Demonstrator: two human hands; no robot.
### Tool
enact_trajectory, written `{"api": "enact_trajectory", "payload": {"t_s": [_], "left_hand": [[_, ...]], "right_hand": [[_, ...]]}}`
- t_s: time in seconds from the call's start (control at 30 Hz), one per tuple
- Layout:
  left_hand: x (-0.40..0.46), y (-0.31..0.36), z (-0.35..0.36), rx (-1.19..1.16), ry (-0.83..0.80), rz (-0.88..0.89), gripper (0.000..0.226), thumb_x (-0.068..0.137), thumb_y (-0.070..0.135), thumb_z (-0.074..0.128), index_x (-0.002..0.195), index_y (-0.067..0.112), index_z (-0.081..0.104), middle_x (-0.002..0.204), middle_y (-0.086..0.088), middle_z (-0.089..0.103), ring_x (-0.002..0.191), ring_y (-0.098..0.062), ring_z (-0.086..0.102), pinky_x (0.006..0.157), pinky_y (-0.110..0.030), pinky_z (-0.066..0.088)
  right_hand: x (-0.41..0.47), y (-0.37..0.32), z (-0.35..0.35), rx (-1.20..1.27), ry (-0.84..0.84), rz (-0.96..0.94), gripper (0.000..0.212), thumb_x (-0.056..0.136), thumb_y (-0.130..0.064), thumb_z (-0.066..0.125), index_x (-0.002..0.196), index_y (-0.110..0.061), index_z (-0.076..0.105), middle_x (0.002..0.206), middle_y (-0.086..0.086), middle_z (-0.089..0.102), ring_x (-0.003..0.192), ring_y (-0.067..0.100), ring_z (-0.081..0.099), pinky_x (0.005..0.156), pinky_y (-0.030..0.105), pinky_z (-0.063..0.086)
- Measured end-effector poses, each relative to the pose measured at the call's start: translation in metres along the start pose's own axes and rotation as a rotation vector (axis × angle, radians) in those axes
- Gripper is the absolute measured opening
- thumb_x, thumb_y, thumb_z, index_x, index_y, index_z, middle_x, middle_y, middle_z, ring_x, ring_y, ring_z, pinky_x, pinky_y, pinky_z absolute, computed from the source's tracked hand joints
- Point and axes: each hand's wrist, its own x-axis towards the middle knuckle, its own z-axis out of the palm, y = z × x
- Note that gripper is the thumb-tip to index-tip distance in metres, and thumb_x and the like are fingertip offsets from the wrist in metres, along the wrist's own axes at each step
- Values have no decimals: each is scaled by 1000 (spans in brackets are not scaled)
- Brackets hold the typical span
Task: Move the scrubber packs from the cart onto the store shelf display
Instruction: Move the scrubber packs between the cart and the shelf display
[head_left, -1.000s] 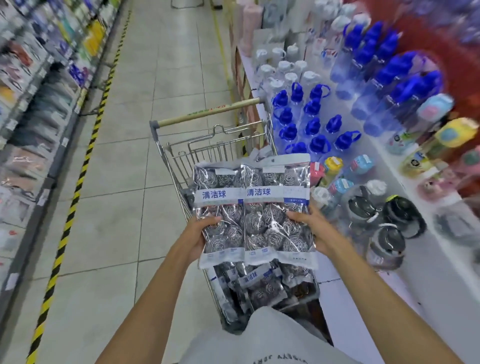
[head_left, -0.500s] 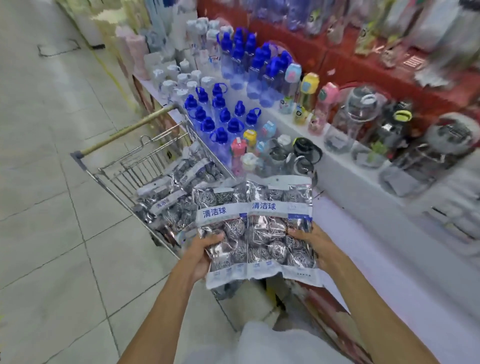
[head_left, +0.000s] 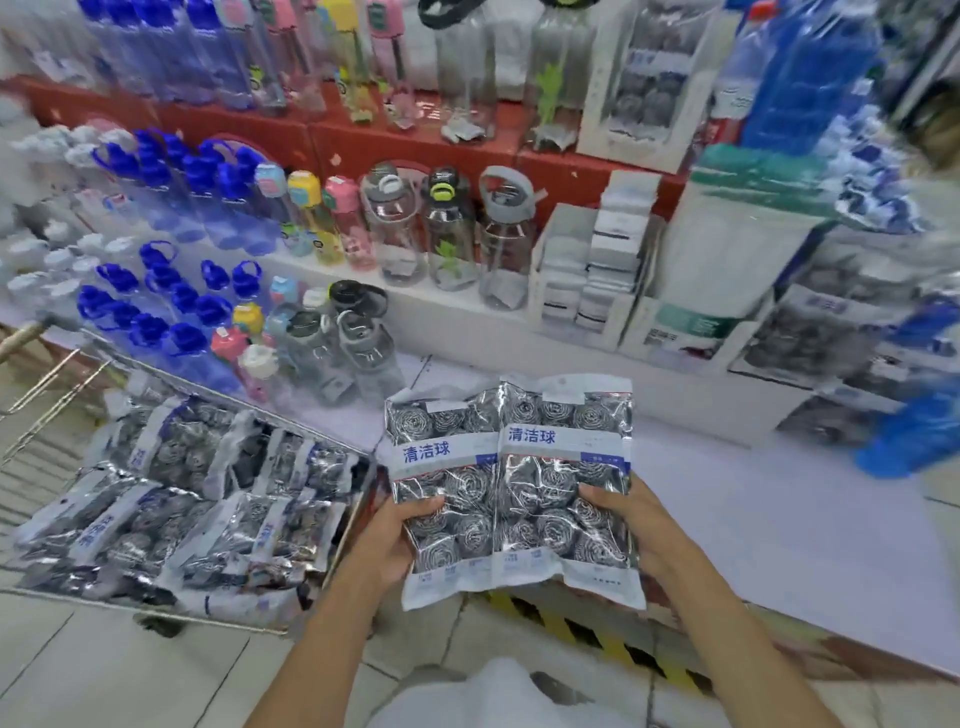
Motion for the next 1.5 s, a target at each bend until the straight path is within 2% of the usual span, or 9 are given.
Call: {"api": "enact_trajectory", "payload": {"t_s": [0.33,0.43,0.57,0.77,0.93,1.2,1.3,1.37,1.5], "left_hand": [[11,-132,185,247,-177,-160,66,75,-4,76,137,-2,54,115,-25,73,99,-42,72,96,-63,54],[15,-164,225,302,-197,-188,61,77,-5,74,135,-5,56,104,-20,76,89,-37,74,82,-56,61],[25,-193,279,333,-236,-217,40,86,-11,66,124,-1,58,84,-15,78,68,-30,76,55,-40,61],[67,-224,339,384,-303,-305,50,86,-8,65,136,-1,58,117,-24,73,97,-39,74,80,-52,61],[111,-246,385,368,-280,-371,50,86,-6,66,135,1,59,120,-25,72,98,-39,72,86,-52,60],[181,-281,445,383,-212,-465,54,85,-4,68,138,-1,57,116,-23,73,101,-39,72,94,-56,56],[197,-290,465,396,-194,-493,42,90,-4,64,131,1,60,106,-19,76,90,-34,75,76,-46,62],[208,-296,476,385,-184,-513,35,91,-4,63,125,1,63,98,-17,77,79,-30,76,63,-38,62],[237,-315,485,399,-148,-534,43,78,-1,73,119,1,65,101,-16,76,93,-33,74,92,-52,59]], "right_hand": [[-118,59,-223,164,353,12,48,74,-27,88,111,-36,59,114,1,73,110,25,64,96,43,48],[-141,69,-271,210,397,-12,37,87,-16,80,108,-33,55,98,-9,66,99,5,56,100,44,48],[-149,85,-329,262,465,-9,61,68,-29,95,119,-33,61,115,-3,73,113,23,64,103,46,49],[-135,90,-403,210,469,42,57,85,-14,83,134,-21,55,122,8,71,66,2,67,45,18,48],[-102,81,-455,160,464,134,74,68,-24,92,134,-25,57,119,2,75,109,23,70,97,46,55],[-37,84,-536,143,457,284,66,77,-21,89,133,-31,55,123,-2,71,112,20,65,92,42,50],[-14,89,-563,122,453,321,67,78,-17,88,135,-27,54,126,0,70,111,18,65,82,36,50],[1,93,-579,101,425,347,71,72,-21,91,134,-28,56,127,0,71,117,21,64,98,44,49],[38,111,-611,85,380,406,75,68,-21,94,133,-32,58,125,-2,71,126,27,59,112,55,41]]}}
